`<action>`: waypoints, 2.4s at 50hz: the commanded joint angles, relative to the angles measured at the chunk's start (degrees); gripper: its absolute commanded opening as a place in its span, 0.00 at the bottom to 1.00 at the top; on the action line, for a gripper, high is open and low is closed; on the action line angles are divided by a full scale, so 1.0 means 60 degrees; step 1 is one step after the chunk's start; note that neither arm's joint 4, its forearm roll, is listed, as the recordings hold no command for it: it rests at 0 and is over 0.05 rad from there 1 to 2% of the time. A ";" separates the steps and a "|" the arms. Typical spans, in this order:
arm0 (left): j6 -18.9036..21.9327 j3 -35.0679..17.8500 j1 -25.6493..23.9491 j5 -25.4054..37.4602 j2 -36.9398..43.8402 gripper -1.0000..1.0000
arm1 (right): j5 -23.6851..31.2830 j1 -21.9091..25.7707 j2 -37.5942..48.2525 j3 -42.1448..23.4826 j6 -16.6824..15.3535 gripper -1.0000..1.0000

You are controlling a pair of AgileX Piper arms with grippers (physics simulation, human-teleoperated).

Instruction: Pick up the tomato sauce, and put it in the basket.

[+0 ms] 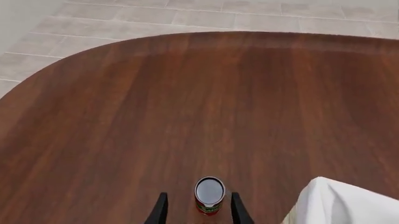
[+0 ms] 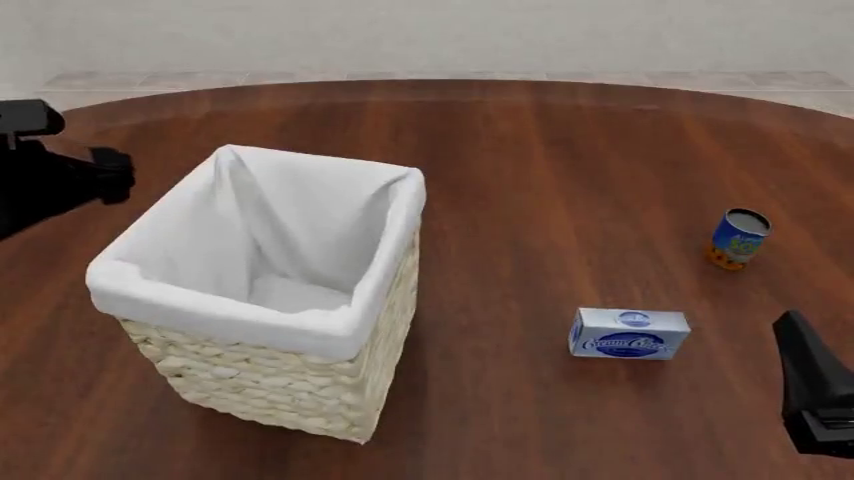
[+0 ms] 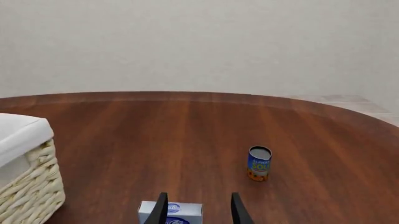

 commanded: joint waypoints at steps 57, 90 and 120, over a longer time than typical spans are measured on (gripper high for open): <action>0.0555 -0.0721 0.0025 -0.1656 0.3597 1.00 | 0.0003 -0.0002 0.0004 -0.0006 0.0002 1.00; 0.0572 -0.0937 -0.0193 -0.1836 0.4184 1.00 | 0.0002 -0.0001 0.0004 -0.0006 0.0002 1.00; 0.0484 -0.1140 -0.0310 -0.2028 0.4788 1.00 | 0.0003 -0.0001 0.0004 -0.0006 0.0001 1.00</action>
